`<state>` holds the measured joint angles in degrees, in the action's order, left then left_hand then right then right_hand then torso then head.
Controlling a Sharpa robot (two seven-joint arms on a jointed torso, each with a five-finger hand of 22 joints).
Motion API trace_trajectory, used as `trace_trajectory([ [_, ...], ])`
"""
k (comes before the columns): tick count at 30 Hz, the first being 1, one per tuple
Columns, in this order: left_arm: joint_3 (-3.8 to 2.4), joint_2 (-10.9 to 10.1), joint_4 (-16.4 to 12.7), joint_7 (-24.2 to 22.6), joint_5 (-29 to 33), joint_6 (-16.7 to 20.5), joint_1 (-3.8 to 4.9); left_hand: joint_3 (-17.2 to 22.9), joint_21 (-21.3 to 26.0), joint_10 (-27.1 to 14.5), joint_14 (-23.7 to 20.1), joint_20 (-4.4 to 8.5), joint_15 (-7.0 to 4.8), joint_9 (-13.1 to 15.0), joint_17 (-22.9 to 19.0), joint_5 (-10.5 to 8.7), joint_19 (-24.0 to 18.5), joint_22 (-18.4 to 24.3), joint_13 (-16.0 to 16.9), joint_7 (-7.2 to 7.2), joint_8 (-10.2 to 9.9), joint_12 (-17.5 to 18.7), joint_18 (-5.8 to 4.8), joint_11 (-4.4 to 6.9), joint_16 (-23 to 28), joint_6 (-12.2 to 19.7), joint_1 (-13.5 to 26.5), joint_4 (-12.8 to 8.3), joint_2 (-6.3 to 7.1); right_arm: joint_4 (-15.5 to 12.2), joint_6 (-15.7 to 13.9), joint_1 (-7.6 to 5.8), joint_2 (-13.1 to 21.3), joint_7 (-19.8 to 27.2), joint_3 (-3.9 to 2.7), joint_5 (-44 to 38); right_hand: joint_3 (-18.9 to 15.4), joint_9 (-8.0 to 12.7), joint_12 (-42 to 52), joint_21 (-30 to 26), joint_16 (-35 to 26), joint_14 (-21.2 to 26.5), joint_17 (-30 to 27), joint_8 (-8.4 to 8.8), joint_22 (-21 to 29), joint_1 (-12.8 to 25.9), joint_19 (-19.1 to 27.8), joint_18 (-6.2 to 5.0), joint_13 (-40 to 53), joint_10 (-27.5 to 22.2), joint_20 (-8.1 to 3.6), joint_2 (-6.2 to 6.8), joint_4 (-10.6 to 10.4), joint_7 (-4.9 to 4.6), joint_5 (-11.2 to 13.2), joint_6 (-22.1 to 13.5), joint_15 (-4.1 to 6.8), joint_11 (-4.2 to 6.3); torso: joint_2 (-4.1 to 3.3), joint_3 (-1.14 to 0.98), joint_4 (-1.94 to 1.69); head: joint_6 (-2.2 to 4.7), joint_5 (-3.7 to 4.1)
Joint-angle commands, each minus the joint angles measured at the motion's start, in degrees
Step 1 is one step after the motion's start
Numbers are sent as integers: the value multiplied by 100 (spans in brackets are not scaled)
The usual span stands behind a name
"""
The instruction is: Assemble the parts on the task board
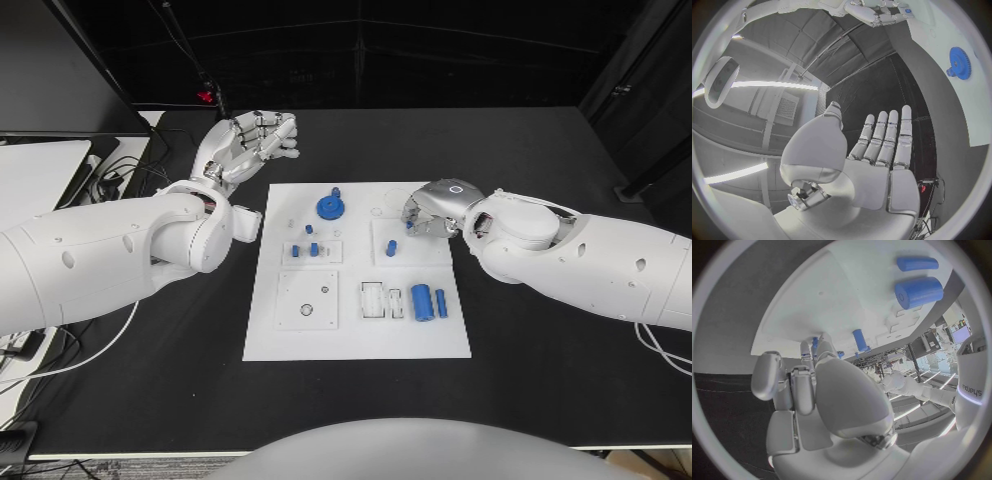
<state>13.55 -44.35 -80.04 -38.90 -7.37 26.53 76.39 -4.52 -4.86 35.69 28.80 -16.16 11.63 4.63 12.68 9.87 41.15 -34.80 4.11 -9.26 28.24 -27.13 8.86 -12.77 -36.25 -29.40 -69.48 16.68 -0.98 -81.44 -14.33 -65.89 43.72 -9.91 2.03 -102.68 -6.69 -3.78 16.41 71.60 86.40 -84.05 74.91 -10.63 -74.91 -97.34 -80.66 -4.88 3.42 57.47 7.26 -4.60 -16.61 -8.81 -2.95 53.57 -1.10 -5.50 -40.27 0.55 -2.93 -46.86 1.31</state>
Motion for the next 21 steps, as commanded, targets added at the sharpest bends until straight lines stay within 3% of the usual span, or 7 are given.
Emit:
trace_trajectory([
  [1,-5,-2,2,-337,28,48,10,-37,-26,-59,-49,-11,-9,-7,-12,28,50,8,-10,-604,42,-41,28,0,-31,45,-4,0,-60,3,110,11,-17,-66,10,-87,50,-7,-51,-24,-28,-393,580,35,-99,48,4,-8,5,85,-42,6,-5,13,21,72,37,17,1,-1,-9,-11,11],
  [12,-5,-8,1,-317,28,59,10,-68,-47,-60,-51,-9,-14,-14,-48,54,82,11,-11,-601,86,-94,33,4,-89,60,-39,-1,-106,15,260,12,-53,-244,9,-129,133,-13,-222,-33,-41,-393,552,71,-93,54,-14,-7,5,352,-113,-1,-3,59,21,275,117,80,-3,-1,0,-27,-4],
  [21,-5,-10,4,-309,28,60,10,-79,-54,-62,-55,-9,-15,-16,-62,66,92,12,-13,-599,102,-112,35,5,-108,66,-53,-1,-126,-10,266,12,-54,-287,9,-264,246,-54,-377,-30,-43,-400,551,-23,-99,-16,-39,-4,2,717,-211,-8,-4,152,21,692,231,173,-1,-2,-1,-33,-3],
])
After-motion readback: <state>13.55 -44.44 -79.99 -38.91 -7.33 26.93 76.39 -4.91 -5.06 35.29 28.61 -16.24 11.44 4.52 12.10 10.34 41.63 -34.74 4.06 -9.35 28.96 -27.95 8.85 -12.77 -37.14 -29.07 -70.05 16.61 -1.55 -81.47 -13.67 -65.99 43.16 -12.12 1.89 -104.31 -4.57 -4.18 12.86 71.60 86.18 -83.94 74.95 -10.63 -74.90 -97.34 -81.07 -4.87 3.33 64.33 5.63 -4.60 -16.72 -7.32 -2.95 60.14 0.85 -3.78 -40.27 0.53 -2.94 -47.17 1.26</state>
